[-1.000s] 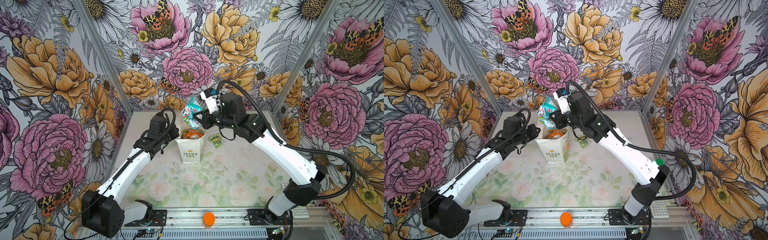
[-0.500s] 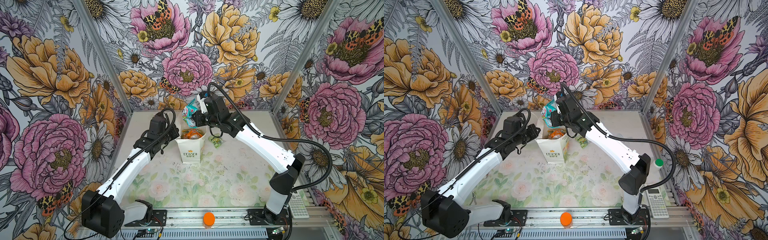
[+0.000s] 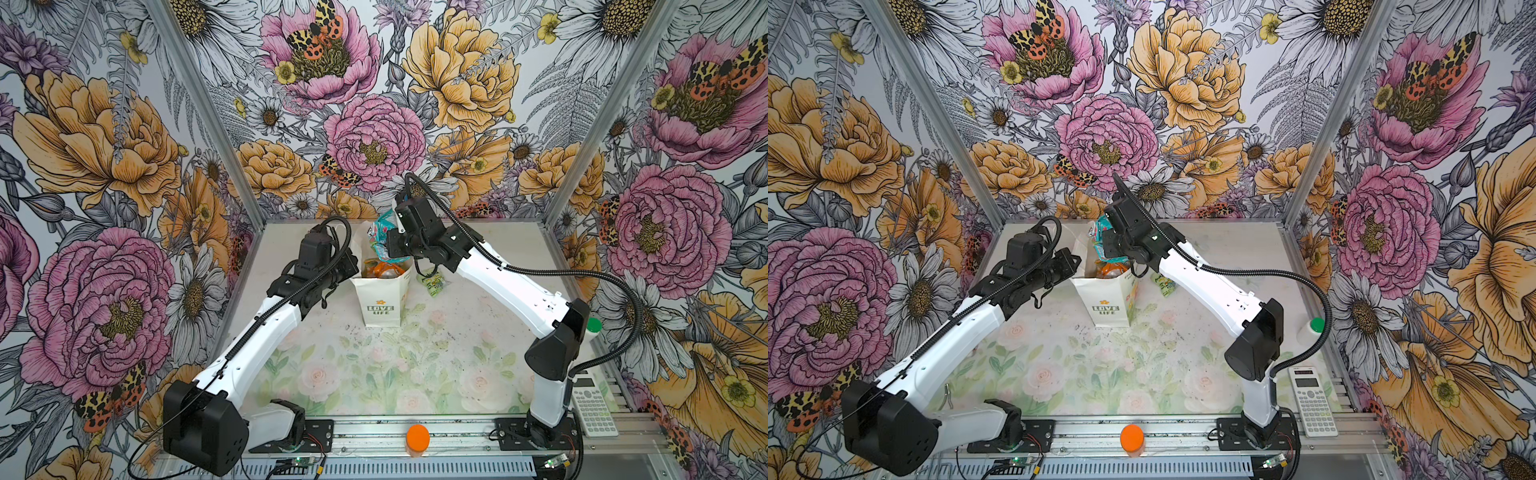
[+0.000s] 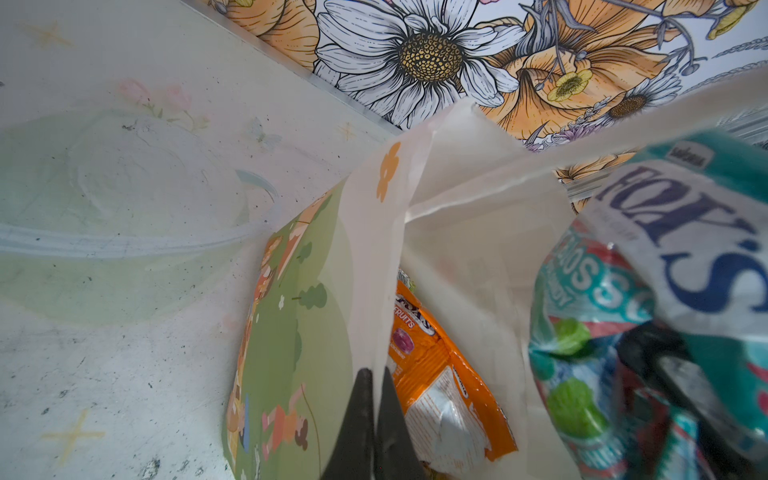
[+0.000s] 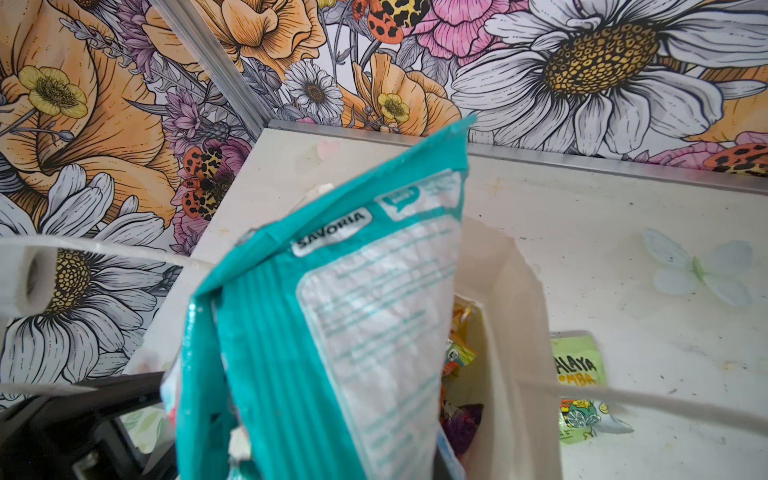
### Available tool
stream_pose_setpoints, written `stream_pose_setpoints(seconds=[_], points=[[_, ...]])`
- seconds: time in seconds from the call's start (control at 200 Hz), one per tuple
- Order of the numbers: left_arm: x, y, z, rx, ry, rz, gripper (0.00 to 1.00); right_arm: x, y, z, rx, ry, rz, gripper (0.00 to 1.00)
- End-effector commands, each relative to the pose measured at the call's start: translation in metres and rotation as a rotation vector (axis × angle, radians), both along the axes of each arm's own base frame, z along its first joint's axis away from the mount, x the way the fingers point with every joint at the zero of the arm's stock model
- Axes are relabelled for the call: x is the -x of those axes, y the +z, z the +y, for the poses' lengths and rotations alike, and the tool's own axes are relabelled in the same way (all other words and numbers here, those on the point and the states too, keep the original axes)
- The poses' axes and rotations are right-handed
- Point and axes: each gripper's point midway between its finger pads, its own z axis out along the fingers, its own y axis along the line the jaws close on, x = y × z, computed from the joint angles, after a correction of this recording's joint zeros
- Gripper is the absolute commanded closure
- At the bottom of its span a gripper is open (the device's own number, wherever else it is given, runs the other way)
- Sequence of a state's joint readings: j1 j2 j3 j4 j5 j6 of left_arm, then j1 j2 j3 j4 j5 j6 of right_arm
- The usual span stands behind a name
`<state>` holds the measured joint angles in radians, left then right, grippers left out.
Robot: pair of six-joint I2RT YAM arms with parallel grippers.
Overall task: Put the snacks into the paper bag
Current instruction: 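Lower the teal packet into the bag beside the left gripper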
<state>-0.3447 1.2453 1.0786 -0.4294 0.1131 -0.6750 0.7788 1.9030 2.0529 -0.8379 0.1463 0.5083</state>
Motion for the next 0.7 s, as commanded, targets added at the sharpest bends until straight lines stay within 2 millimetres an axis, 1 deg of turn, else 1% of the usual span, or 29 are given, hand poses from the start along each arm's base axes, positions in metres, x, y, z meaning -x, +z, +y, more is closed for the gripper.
stream_pose_setpoints(seconds=[0.0,0.155,0.47,0.66,0.695], points=[[-0.0012,0.0118,0.0007,0.006,0.009,-0.038,1.0,-0.0066,0.0151,0.0041,-0.023,-0.023,-0.042,1.0],[-0.0011,0.0119,0.0006,0.006,0.009,-0.038,1.0,-0.0074,0.0141,0.0056,-0.022,-0.02,-0.039,0.9],[-0.0019,0.0117,0.0002,0.007,0.007,-0.037,1.0,-0.0043,0.0098,0.0078,-0.017,0.0,-0.024,0.73],[-0.0018,0.0134,0.0005,0.007,0.007,-0.042,1.0,-0.003,0.0122,0.008,-0.021,0.005,-0.026,0.65],[-0.0019,0.0128,0.0006,0.007,0.007,-0.04,1.0,-0.0025,0.0117,0.0081,-0.02,0.006,-0.025,0.61]])
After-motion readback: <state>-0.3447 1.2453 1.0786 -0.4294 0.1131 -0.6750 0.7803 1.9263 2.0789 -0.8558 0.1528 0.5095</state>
